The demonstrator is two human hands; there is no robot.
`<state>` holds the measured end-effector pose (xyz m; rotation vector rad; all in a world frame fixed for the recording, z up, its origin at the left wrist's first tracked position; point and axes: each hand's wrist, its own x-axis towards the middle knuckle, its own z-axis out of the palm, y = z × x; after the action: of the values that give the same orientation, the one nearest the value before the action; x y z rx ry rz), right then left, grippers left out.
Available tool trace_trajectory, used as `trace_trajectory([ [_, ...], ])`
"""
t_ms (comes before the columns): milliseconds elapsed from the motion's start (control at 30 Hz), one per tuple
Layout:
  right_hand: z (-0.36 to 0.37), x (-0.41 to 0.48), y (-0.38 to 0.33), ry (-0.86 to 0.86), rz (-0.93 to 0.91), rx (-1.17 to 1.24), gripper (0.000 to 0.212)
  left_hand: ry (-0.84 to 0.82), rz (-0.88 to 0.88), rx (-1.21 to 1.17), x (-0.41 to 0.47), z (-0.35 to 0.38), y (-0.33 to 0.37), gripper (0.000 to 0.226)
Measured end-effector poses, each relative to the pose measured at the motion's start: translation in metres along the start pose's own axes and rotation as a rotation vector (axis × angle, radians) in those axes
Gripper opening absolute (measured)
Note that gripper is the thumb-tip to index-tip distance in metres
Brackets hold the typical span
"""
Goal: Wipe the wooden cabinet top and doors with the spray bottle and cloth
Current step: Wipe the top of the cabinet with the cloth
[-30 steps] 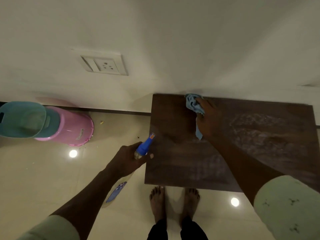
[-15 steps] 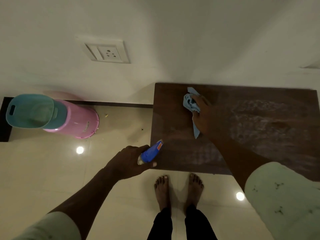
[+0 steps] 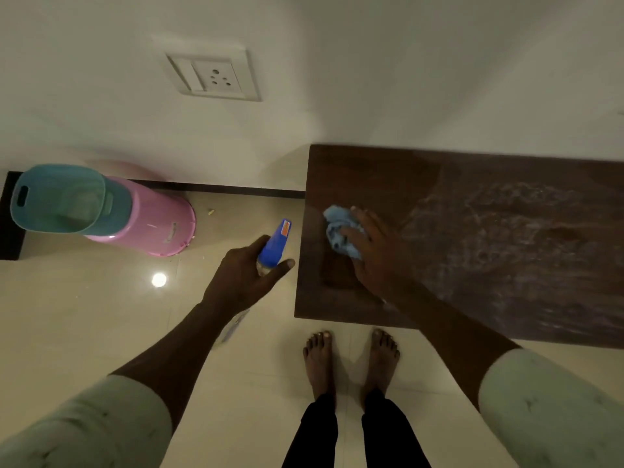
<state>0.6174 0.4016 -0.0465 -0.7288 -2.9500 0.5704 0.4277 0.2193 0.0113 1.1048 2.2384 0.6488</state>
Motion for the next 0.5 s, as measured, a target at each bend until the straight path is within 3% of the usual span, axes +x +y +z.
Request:
trace_trajectory([
  [133, 0.008, 0.047, 0.000, 0.022, 0.058, -0.016, 0.058, 0.104, -0.119, -0.099, 0.015, 0.008, 0.006, 0.045],
  [333, 0.028, -0.033, -0.052, -0.028, -0.070, 0.147, 0.060, 0.081, -0.128, -0.132, 0.021, 0.013, 0.025, 0.049],
  [400, 0.029, -0.021, -0.050, -0.031, -0.115, 0.134, 0.058, 0.075, -0.130, -0.134, 0.021, 0.014, 0.027, 0.049],
  [500, 0.024, 0.033, -0.044, -0.010, -0.038, 0.142, 0.062, 0.076, -0.146, -0.128, 0.017, 0.015, 0.026, 0.044],
])
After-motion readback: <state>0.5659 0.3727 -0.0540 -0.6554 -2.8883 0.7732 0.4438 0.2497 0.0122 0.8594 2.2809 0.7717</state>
